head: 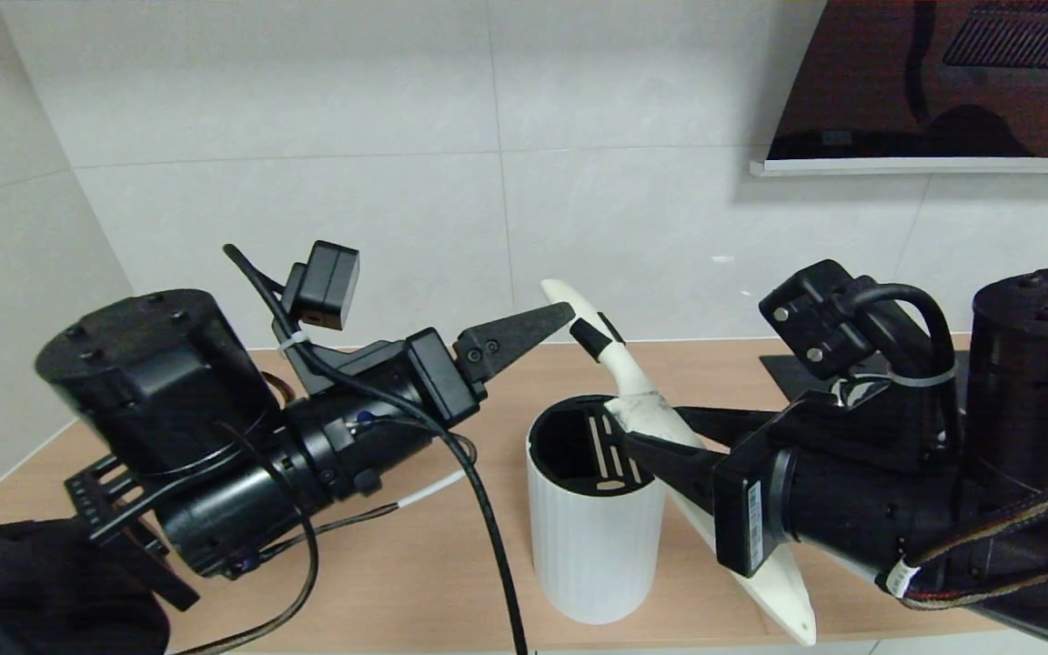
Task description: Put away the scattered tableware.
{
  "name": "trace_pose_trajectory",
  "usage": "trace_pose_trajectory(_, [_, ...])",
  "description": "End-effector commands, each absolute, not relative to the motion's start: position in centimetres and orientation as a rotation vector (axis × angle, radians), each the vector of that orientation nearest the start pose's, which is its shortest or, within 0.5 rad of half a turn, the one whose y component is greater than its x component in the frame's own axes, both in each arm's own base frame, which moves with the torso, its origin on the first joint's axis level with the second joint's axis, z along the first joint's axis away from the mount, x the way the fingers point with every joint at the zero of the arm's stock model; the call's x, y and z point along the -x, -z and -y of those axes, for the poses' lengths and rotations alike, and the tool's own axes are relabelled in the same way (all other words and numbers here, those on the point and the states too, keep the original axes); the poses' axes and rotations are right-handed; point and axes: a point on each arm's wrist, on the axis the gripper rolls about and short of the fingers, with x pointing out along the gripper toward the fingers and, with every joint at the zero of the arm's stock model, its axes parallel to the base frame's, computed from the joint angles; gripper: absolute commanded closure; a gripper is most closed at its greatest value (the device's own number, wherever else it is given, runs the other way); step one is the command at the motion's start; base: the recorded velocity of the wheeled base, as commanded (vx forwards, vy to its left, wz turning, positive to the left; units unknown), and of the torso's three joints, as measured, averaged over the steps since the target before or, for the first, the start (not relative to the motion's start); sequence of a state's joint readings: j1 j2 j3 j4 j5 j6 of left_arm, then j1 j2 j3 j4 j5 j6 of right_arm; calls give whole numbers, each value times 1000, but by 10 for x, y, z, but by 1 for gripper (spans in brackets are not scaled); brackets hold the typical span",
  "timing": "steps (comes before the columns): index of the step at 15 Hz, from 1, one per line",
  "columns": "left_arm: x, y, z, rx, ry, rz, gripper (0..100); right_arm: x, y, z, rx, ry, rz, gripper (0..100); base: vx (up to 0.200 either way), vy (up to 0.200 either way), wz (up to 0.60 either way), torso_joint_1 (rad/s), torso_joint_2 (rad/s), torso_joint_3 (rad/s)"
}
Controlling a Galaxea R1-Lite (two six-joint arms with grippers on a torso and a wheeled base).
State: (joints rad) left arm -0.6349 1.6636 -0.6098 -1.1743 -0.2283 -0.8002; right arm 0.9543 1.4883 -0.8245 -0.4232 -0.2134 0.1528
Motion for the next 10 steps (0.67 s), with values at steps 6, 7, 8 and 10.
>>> trace_pose_trajectory(6, [-229,-175,192,820,878,-301,0,-155,-216,-221,-24,-730,-309,100,0,0,0,0,0,0])
trace_pose_trajectory(7, [-230,-175,192,830,875,-305,0,-156,-215,-222,-23,-729,-312,100,0,0,0,0,0,0])
trace_pose_trajectory(8, [-231,-174,194,878,885,-339,0,-154,-213,-224,-18,-738,-317,100,0,0,0,0,0,0])
trace_pose_trajectory(10, [-231,-172,195,876,893,-355,0,-149,-213,-226,-14,-756,-317,100,0,0,0,0,0,0])
